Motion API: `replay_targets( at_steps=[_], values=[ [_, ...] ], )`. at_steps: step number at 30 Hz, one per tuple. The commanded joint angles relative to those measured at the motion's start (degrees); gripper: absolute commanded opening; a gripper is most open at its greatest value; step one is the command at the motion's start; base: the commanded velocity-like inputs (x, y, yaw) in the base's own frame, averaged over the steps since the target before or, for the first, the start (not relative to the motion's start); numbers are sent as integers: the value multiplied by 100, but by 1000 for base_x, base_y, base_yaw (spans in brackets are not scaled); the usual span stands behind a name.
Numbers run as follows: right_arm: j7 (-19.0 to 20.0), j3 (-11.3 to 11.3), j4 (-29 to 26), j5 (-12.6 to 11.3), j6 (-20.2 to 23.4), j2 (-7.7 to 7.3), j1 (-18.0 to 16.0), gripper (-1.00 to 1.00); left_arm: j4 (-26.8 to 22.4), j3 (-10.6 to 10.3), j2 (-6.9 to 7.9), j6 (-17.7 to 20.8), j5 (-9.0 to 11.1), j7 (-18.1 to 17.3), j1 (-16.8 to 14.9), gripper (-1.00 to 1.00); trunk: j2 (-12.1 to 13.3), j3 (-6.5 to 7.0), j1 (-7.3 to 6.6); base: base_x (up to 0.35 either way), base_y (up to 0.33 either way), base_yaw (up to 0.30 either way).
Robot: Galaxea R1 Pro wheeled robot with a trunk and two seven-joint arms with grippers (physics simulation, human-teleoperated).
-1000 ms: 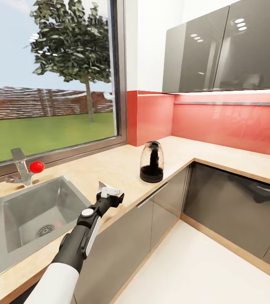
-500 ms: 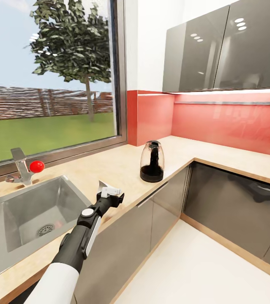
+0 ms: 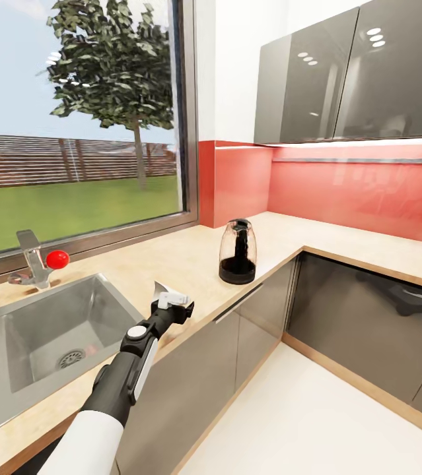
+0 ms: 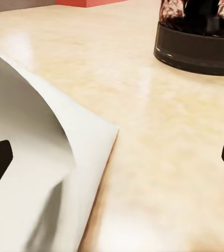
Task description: Set up a coffee station on the kitchen countertop: keep the coffee maker on the countertop, move the bottle of coffee from the kitchen shelf to the counter next to the coffee maker, place a paper coffee filter on top of the coffee maker, put the saucer next to the coffee maker with the coffee cup on the saucer, and place the electric kettle next to the coffee maker.
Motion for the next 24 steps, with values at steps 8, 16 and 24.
replay_targets(
  at_steps=[8, 16, 24],
  values=[
    [1, 16, 5, 3, -18, -2, -4, 100, -1, 14, -3, 24, -59, -31, -3, 100, -3, -6, 0, 0, 0, 0],
    [1, 16, 8, 4, -18, -2, -4, 100, -1, 14, -3, 24, -62, -31, -3, 100, -3, -6, 0, 39, 0, 0],
    [1, 16, 5, 1, -18, -2, -4, 100, 4, 16, -3, 24, -60, -33, -3, 100, -3, -6, 0, 12, 0, 0]
  ],
)
